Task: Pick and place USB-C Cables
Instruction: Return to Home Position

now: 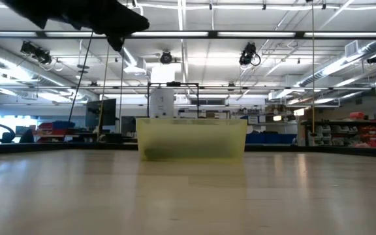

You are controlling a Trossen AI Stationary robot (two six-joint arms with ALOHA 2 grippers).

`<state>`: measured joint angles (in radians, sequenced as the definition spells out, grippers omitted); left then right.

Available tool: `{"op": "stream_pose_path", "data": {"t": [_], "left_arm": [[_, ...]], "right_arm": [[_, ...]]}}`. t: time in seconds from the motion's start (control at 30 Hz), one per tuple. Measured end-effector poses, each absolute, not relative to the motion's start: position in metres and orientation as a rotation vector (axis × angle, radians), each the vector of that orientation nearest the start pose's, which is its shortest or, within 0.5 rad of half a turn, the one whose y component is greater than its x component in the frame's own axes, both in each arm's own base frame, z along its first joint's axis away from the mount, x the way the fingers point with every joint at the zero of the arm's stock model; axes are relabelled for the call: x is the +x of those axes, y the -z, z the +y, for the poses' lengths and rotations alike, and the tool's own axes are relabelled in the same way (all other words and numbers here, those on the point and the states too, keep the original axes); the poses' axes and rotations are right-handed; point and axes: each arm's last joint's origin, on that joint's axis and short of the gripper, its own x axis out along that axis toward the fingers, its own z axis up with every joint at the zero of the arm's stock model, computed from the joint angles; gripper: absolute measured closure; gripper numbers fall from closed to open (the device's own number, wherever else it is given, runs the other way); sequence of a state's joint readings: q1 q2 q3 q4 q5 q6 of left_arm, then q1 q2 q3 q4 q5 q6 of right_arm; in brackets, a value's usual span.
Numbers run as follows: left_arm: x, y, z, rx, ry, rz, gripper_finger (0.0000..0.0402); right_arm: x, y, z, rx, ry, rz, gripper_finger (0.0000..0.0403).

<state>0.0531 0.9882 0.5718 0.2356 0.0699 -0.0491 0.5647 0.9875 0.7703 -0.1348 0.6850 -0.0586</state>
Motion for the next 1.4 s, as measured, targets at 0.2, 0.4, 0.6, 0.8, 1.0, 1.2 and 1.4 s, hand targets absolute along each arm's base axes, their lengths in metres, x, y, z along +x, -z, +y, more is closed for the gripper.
{"op": "stream_pose_path", "data": {"t": [0.2,0.4,0.6,0.8,1.0,1.2,1.4], "left_arm": [[0.201,-0.238,0.002,-0.047,0.026,0.082,0.0352],[0.174,-0.204,0.005,-0.093,-0.016,-0.037,0.0357],[0.147,-0.200,0.007,-0.108,-0.025,-0.111,0.0395],[0.131,-0.193,0.006,-0.121,-0.029,-0.015,0.0396],[0.123,-0.190,0.002,-0.110,0.001,-0.080,0.0398],[0.119,-0.179,0.003,-0.136,-0.020,-0.110,0.0400],[0.119,-0.181,0.001,-0.133,-0.006,-0.128,0.0399]], "right_arm": [[0.154,-0.284,0.066,-0.192,0.144,0.173,0.0289],[0.129,-0.270,0.046,-0.117,0.188,0.108,0.0377],[0.113,-0.270,0.036,-0.074,0.195,0.051,0.0388],[0.106,-0.259,0.033,-0.077,0.198,0.057,0.0397],[0.093,-0.259,0.027,-0.032,0.187,-0.013,0.0399],[0.083,-0.251,0.024,-0.023,0.095,-0.063,0.0399],[0.074,-0.243,0.021,-0.039,0.039,-0.120,0.0399]]}}
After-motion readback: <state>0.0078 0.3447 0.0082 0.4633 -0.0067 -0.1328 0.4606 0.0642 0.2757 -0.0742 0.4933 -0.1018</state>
